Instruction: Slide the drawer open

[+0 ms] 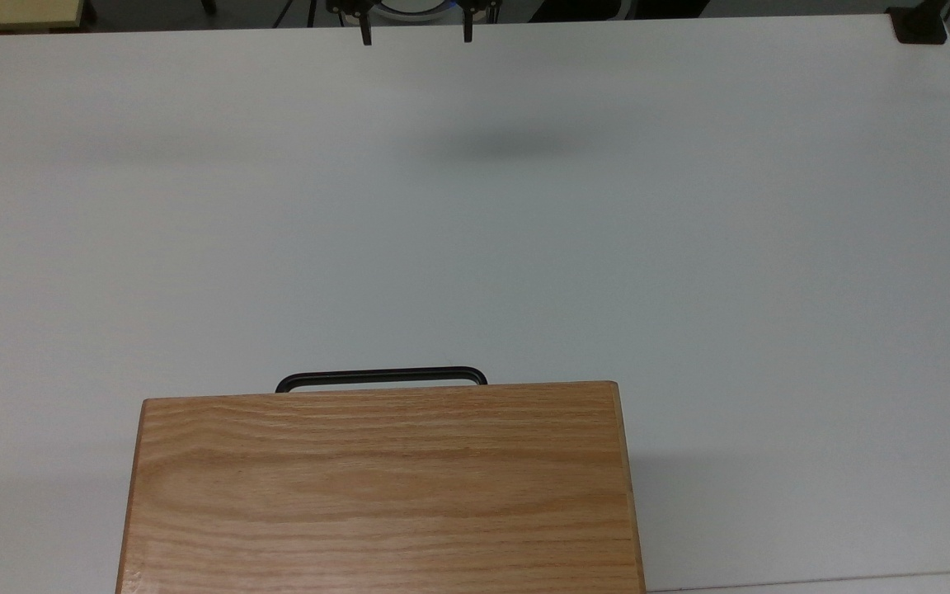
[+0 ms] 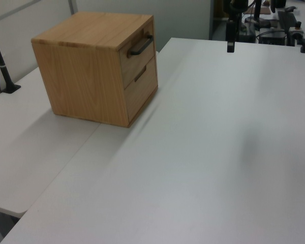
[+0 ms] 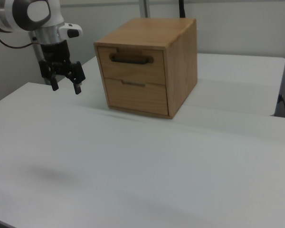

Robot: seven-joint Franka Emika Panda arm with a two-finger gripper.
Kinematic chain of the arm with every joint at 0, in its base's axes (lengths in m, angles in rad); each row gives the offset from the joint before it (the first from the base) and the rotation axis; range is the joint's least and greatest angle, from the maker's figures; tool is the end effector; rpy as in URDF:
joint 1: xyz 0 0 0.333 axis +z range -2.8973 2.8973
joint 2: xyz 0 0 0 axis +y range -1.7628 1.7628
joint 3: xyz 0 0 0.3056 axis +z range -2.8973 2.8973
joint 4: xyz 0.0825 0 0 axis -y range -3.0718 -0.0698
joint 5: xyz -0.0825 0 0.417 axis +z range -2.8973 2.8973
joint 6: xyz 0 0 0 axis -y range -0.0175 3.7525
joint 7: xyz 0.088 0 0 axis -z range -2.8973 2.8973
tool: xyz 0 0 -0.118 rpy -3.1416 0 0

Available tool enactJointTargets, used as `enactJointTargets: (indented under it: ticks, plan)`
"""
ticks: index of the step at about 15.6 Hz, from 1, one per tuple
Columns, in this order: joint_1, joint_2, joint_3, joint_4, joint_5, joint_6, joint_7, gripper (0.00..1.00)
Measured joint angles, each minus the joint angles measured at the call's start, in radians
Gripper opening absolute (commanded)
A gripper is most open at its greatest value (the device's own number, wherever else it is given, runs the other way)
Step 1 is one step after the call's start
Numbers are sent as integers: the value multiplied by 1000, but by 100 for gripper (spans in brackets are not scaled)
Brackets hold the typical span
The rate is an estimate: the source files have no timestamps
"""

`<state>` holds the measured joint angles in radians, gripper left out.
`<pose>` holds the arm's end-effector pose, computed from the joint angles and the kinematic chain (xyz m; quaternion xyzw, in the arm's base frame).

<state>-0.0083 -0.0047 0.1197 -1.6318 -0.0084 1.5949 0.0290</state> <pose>0.5827 0.0643 0.5771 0.9990 0.0413 -0.0158 0.0056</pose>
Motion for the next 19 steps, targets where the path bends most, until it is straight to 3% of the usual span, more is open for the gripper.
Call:
enactJointTargets:
  ticks: [9,14,19]
  plan:
    - [-1,5,-1,1,0,-3,0,100]
    - [-1,59,-2,9,-2,-10,7,100]
    - [-1,118,-3,24,-2,46,200,100]
